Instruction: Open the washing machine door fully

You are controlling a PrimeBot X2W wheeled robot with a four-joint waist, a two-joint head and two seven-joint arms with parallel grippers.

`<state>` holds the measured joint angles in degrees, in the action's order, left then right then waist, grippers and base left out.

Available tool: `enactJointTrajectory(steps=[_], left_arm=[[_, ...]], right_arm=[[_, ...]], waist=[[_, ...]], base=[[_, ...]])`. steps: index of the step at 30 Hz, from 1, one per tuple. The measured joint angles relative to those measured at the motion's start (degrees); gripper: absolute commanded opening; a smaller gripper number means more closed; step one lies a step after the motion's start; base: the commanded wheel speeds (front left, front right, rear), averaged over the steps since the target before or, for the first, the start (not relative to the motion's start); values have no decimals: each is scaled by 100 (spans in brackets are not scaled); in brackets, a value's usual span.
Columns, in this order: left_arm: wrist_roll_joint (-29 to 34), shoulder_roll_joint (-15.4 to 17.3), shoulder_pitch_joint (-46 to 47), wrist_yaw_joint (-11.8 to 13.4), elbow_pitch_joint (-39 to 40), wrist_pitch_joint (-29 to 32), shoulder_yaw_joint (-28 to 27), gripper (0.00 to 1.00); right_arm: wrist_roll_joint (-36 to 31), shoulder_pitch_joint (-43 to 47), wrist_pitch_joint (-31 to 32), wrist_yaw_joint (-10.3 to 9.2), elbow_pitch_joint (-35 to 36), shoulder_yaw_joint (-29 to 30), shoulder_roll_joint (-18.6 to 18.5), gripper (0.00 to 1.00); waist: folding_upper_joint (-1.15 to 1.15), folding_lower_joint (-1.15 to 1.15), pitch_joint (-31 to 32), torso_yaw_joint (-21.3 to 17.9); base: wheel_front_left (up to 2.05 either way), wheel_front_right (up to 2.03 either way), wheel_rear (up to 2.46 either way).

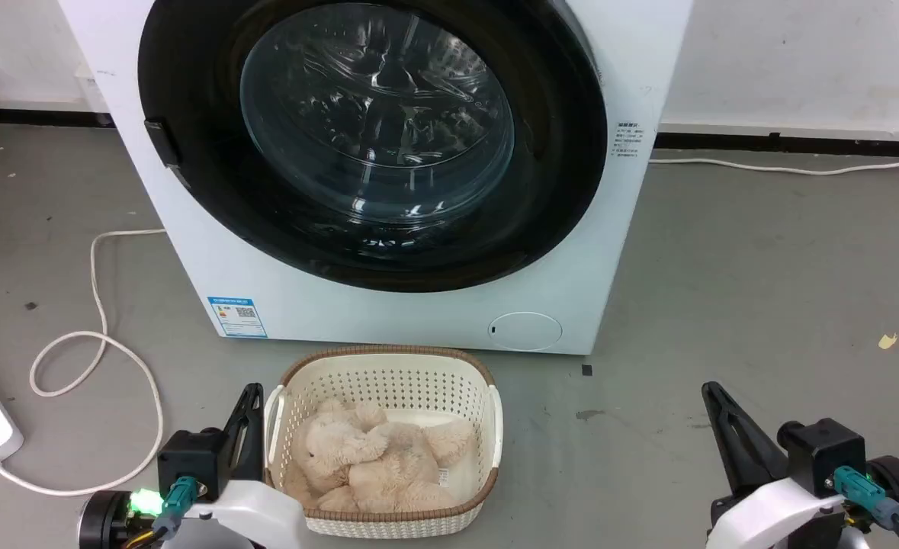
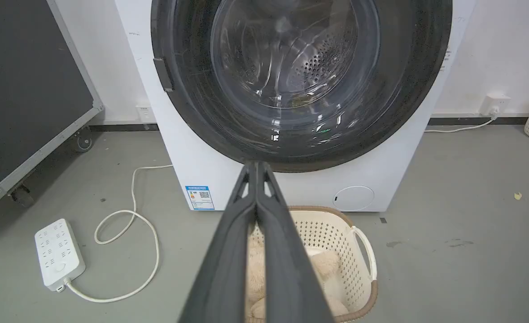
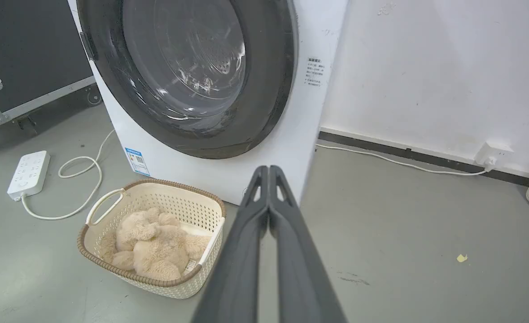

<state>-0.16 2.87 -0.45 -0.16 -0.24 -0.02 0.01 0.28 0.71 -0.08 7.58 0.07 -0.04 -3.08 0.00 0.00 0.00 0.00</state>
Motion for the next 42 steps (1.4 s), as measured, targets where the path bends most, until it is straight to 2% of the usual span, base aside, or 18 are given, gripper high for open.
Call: enactJointTrajectory(steps=[25,26,42], left_arm=[[0,0,-1,0,0,0,2,0],[-1,0,-1,-1,-2,0,2,100],[-4,0,-1,7,2,-108,83,100]], right_arm=[[1,1,0,0,0,1,0,0],[1,2,0,0,0,0,-1,100],[78,2,-110,0,33,-1,-1,100]], waist=[[0,0,0,0],[0,0,0,0],[0,0,-108,-1]], base=[[0,0,0],[0,0,0],[0,0,0]])
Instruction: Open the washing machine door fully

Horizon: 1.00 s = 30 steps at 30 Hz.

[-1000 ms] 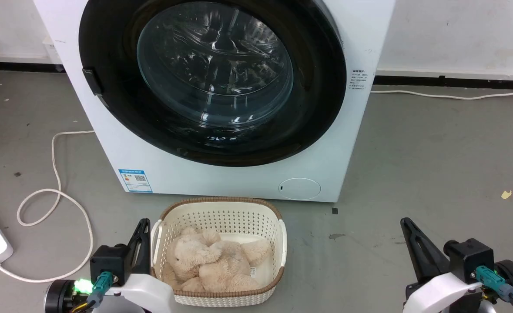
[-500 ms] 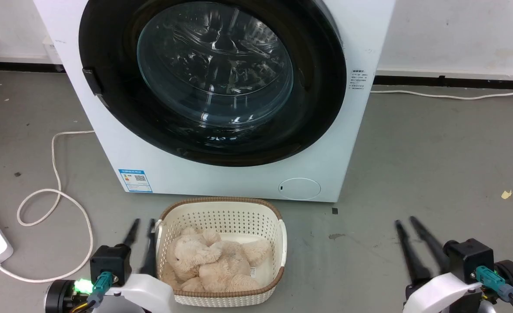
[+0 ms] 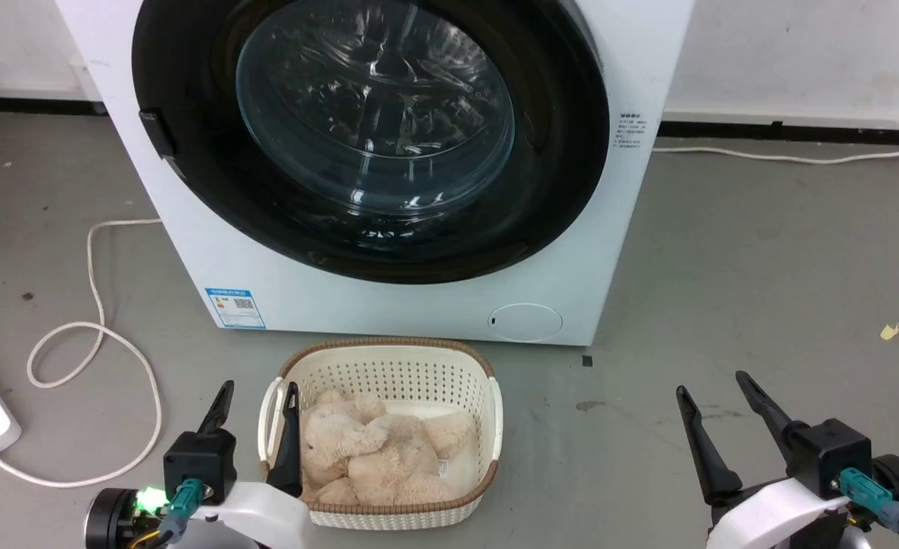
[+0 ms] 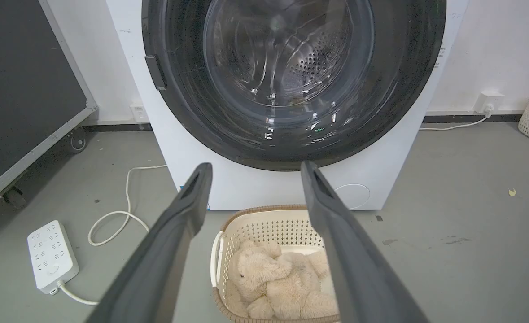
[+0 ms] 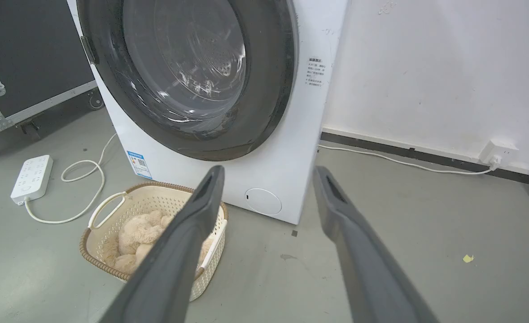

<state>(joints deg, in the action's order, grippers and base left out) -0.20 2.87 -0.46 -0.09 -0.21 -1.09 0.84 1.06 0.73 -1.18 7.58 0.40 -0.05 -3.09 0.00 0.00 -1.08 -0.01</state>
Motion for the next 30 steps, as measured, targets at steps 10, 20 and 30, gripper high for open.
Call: enactJointTrajectory(steps=[10,20,30], left_arm=[[-41,0,78,15,80,-124,44,100],[-58,-1,286,16,208,-246,97,100],[-119,-1,406,49,279,-358,166,100]], right_arm=[[-79,-195,-96,0,26,-22,-46,100],[-111,-756,-88,0,54,-146,-319,100],[558,-1511,181,0,-35,-10,-341,0]], waist=[[0,0,-274,10],[0,1,-643,55],[0,1,-956,136]], base=[[0,0,0],[0,0,0],[0,0,0]])
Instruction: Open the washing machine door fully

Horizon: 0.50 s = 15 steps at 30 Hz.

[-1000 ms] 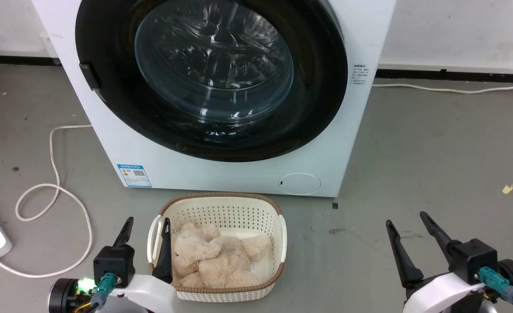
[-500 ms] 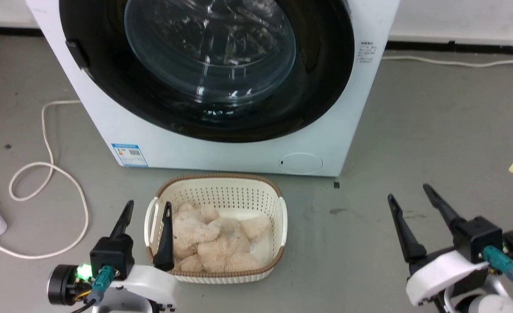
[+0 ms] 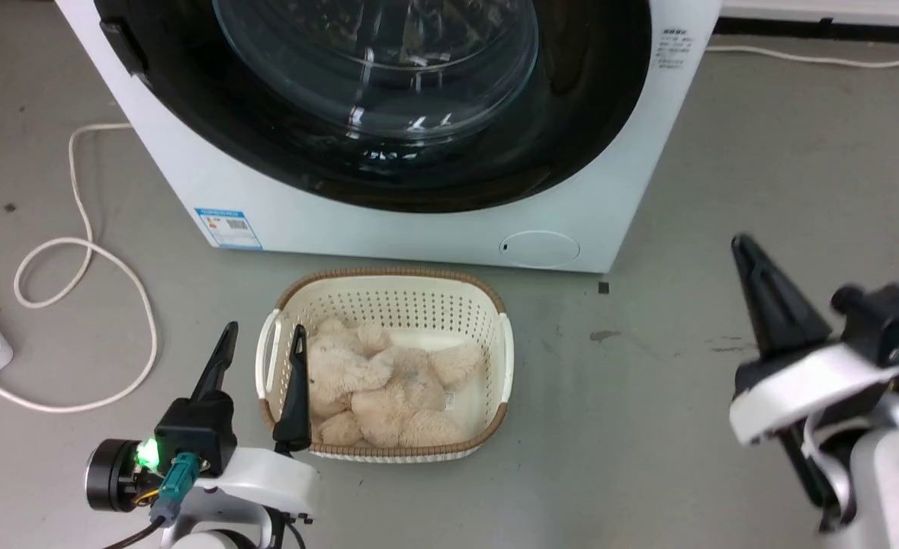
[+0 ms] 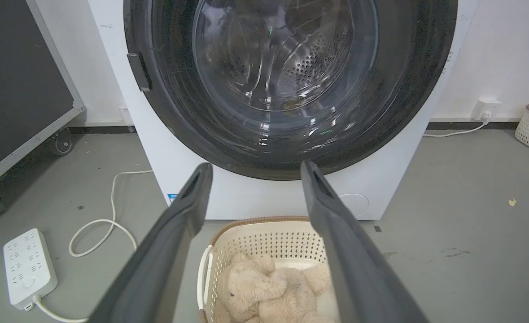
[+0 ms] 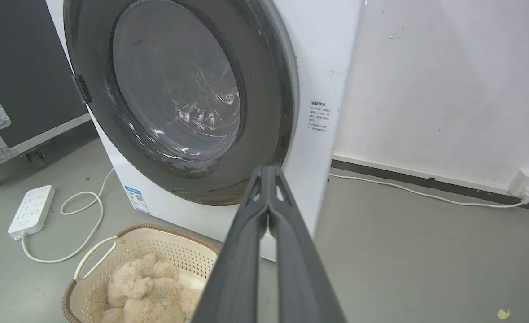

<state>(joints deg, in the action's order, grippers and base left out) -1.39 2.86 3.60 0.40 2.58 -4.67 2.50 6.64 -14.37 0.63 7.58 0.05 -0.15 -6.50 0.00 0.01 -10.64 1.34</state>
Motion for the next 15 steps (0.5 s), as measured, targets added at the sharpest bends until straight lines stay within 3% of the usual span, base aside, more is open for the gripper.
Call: enactJointTrajectory(steps=[15], left_arm=[[-77,0,210,45,136,-177,70,100]], right_arm=[[1162,-1579,748,-2,-742,655,256,0]], waist=[[0,0,-450,132]], base=[[0,0,0]])
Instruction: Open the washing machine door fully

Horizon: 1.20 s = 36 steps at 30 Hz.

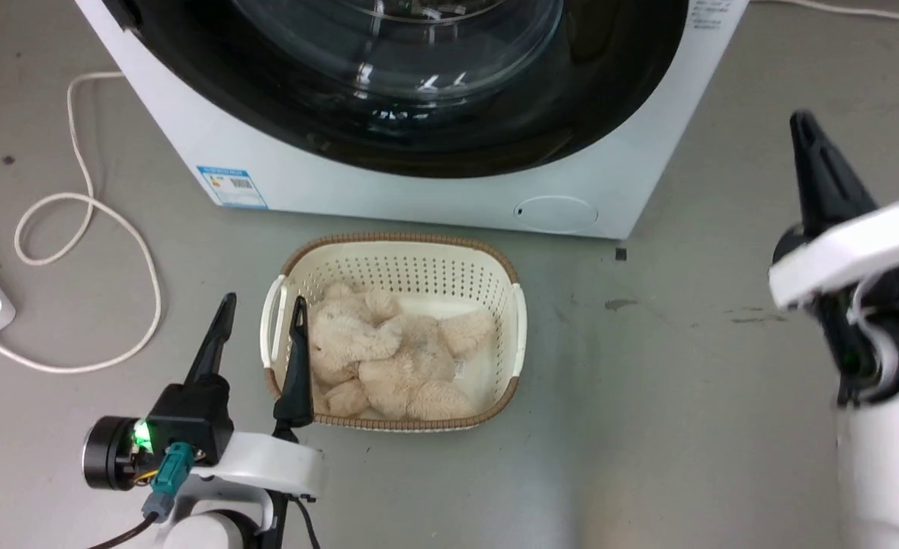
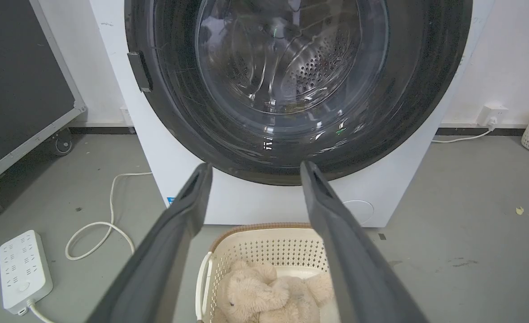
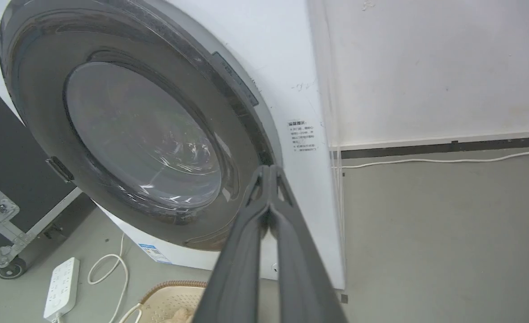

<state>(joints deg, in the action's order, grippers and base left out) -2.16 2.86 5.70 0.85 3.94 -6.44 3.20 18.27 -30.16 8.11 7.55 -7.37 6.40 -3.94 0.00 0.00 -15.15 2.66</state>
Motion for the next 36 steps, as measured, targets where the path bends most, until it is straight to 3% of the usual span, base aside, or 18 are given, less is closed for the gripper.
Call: enactJointTrajectory(steps=[22,36], left_arm=[[-158,0,254,109,171,-266,248,100],[-312,0,379,210,266,-426,478,100]], right_arm=[[1248,-2546,1326,-2,-1814,1138,43,0],[1416,-3880,2317,-2,-2709,1736,-148,0]], waist=[[0,0,-661,395],[0,0,-1067,676]], base=[[0,0,0],[0,0,0]])
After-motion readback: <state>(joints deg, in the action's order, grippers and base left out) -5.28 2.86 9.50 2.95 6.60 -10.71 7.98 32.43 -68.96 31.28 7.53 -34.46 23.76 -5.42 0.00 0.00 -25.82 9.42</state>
